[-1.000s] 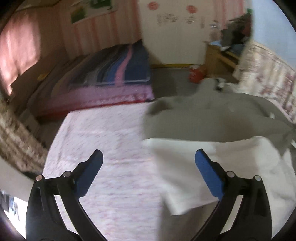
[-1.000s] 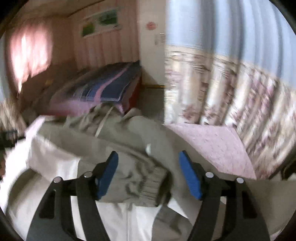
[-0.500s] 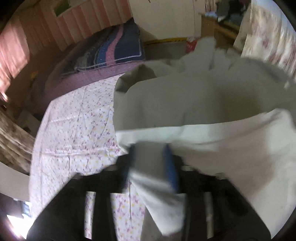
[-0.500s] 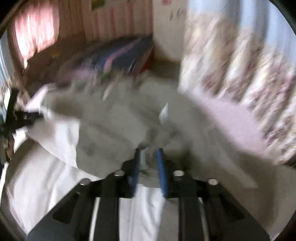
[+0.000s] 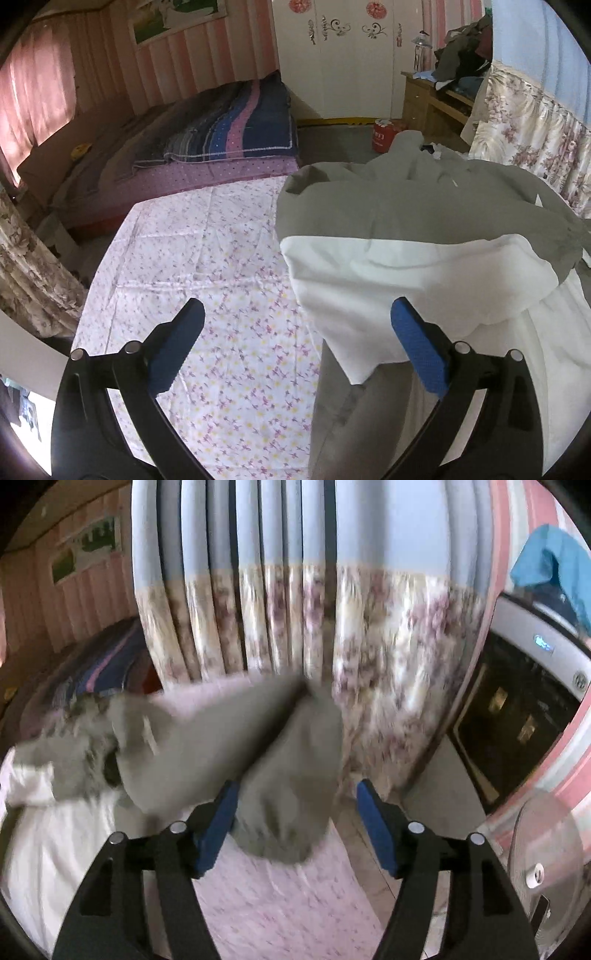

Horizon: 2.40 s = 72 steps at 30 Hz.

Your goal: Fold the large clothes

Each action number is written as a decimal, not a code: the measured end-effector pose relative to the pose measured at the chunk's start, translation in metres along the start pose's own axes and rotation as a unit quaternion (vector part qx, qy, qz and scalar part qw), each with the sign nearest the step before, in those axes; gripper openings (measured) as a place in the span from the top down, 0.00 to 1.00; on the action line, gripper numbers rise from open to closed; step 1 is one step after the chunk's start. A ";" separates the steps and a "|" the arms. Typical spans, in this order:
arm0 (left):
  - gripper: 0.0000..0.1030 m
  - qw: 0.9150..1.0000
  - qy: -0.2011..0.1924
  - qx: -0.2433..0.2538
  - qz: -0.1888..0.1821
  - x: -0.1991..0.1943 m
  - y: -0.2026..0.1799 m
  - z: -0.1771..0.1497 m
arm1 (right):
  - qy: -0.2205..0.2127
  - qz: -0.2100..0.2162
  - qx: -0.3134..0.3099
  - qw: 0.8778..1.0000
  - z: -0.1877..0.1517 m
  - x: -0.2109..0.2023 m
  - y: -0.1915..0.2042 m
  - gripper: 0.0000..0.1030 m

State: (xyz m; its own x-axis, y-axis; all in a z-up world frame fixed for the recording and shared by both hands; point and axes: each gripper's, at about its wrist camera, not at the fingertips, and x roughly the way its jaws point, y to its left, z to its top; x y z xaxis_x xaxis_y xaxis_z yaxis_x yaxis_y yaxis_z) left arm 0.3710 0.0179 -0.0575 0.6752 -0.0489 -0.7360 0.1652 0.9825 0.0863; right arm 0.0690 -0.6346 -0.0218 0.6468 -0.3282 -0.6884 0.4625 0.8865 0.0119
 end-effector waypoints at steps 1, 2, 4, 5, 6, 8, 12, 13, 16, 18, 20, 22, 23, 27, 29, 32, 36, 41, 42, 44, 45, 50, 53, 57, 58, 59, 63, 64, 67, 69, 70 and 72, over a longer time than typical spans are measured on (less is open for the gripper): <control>0.03 1.000 -0.003 0.001 -0.005 -0.001 -0.002 -0.001 | 0.006 0.006 -0.006 1.000 -0.006 0.006 -0.001 0.33; 0.03 1.000 -0.006 0.003 -0.010 -0.003 -0.006 -0.001 | 0.014 0.018 -0.012 1.000 -0.011 0.015 -0.002 0.32; 0.03 1.000 -0.007 0.004 -0.015 -0.004 -0.010 -0.002 | 0.024 0.016 -0.021 0.999 -0.019 0.035 0.001 0.29; 0.03 1.000 -0.006 0.004 -0.016 -0.005 -0.012 -0.001 | 0.029 0.010 -0.025 0.999 -0.021 0.045 0.000 0.29; 0.03 1.000 -0.007 0.005 -0.017 -0.007 -0.014 -0.002 | 0.034 0.012 -0.027 0.999 -0.022 0.058 0.000 0.29; 0.03 1.000 -0.008 0.013 -0.014 -0.012 -0.018 -0.002 | 0.044 0.025 -0.023 0.998 -0.021 0.073 -0.001 0.34; 0.03 0.999 -0.007 0.028 0.016 -0.022 -0.013 -0.007 | 0.042 0.050 -0.013 0.998 -0.008 0.063 0.003 0.87; 0.03 0.999 -0.006 0.027 0.018 -0.023 -0.010 -0.008 | 0.034 0.054 -0.020 0.998 -0.003 0.052 0.009 0.88; 0.03 1.000 0.006 0.012 0.017 -0.030 0.001 -0.010 | 0.018 0.102 -0.031 0.994 0.012 0.010 0.035 0.88; 0.03 1.000 0.017 0.000 0.009 -0.033 0.004 -0.011 | 0.002 0.163 -0.035 0.986 0.027 -0.024 0.064 0.88; 0.04 1.000 0.026 -0.005 -0.011 -0.041 0.000 -0.016 | -0.008 0.227 -0.043 0.973 0.041 -0.051 0.096 0.88; 0.04 0.999 0.027 -0.007 -0.030 -0.050 -0.005 -0.023 | -0.017 0.291 -0.063 0.954 0.056 -0.074 0.139 0.88; 0.04 0.999 0.026 -0.008 -0.036 -0.053 -0.007 -0.026 | -0.017 0.319 -0.070 0.945 0.063 -0.080 0.159 0.89; 0.04 0.998 0.001 -0.007 -0.059 -0.077 -0.012 -0.038 | -0.004 0.402 -0.102 0.910 0.097 -0.082 0.258 0.91; 0.03 0.999 -0.013 -0.002 -0.049 -0.087 -0.012 -0.042 | 0.013 0.424 -0.122 0.897 0.108 -0.068 0.313 0.91; 0.03 0.999 -0.022 -0.004 -0.036 -0.092 -0.005 -0.047 | 0.048 0.423 -0.134 0.895 0.108 -0.030 0.389 0.87; 0.03 0.999 -0.008 -0.026 -0.025 -0.085 0.014 -0.047 | 0.102 0.404 -0.165 0.894 0.099 0.015 0.456 0.59; 0.03 0.999 0.003 -0.041 -0.018 -0.077 0.030 -0.043 | 0.086 0.415 -0.178 0.888 0.105 -0.002 0.454 0.33; 0.03 0.999 0.003 -0.041 -0.017 -0.075 0.031 -0.041 | 0.067 0.412 -0.181 0.891 0.110 -0.013 0.441 0.31; 0.03 0.999 0.004 -0.041 -0.021 -0.069 0.030 -0.036 | 0.023 0.374 -0.188 0.908 0.109 -0.030 0.428 0.17; 0.03 0.999 0.005 -0.041 -0.026 -0.065 0.028 -0.033 | -0.002 0.335 -0.195 0.922 0.111 -0.032 0.411 0.16; 0.03 0.995 0.027 -0.048 -0.085 -0.027 0.008 -0.006 | -0.024 0.180 -0.212 0.960 0.093 0.004 0.341 0.16; 0.03 0.992 0.043 -0.047 -0.106 0.003 -0.015 0.016 | -0.004 0.134 -0.185 0.974 0.081 0.034 0.294 0.16; 0.11 0.991 0.050 -0.026 -0.122 0.038 -0.052 0.045 | -0.005 0.114 -0.113 0.987 0.079 0.055 0.239 0.16; 0.21 0.989 0.055 -0.019 -0.132 0.047 -0.063 0.051 | -0.004 0.113 -0.094 0.989 0.080 0.058 0.228 0.16; 0.58 0.986 0.068 -0.013 -0.149 0.056 -0.072 0.054 | 0.001 0.116 -0.077 0.990 0.080 0.065 0.218 0.16; 0.66 0.988 0.049 -0.015 -0.147 0.055 -0.087 0.073 | 0.013 0.132 -0.042 0.990 0.076 0.077 0.192 0.16; 0.66 0.988 0.035 -0.018 -0.148 0.045 -0.085 0.078 | 0.009 0.135 -0.041 0.990 0.076 0.076 0.190 0.16; 0.73 0.983 -0.056 -0.049 -0.168 -0.020 -0.055 0.096 | -0.019 0.139 -0.034 0.990 0.080 0.068 0.187 0.16; 0.93 0.981 -0.122 -0.050 -0.139 -0.066 -0.030 0.100 | -0.024 0.141 -0.029 0.989 0.083 0.067 0.187 0.16; 0.93 0.979 -0.133 -0.049 -0.149 -0.079 -0.018 0.100 | -0.025 0.143 -0.029 0.989 0.085 0.068 0.187 0.16; 0.92 0.982 -0.134 -0.047 -0.126 -0.090 0.001 0.093 | -0.026 0.144 -0.033 0.989 0.086 0.069 0.190 0.16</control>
State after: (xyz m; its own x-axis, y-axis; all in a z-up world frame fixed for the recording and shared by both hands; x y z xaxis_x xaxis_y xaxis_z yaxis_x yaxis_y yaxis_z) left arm 0.3776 0.0069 0.0715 0.7892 -0.3251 -0.5211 0.2920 0.9450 -0.1473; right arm 0.2537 -0.5163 -0.0048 0.7768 -0.0743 -0.6254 0.2158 0.9643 0.1535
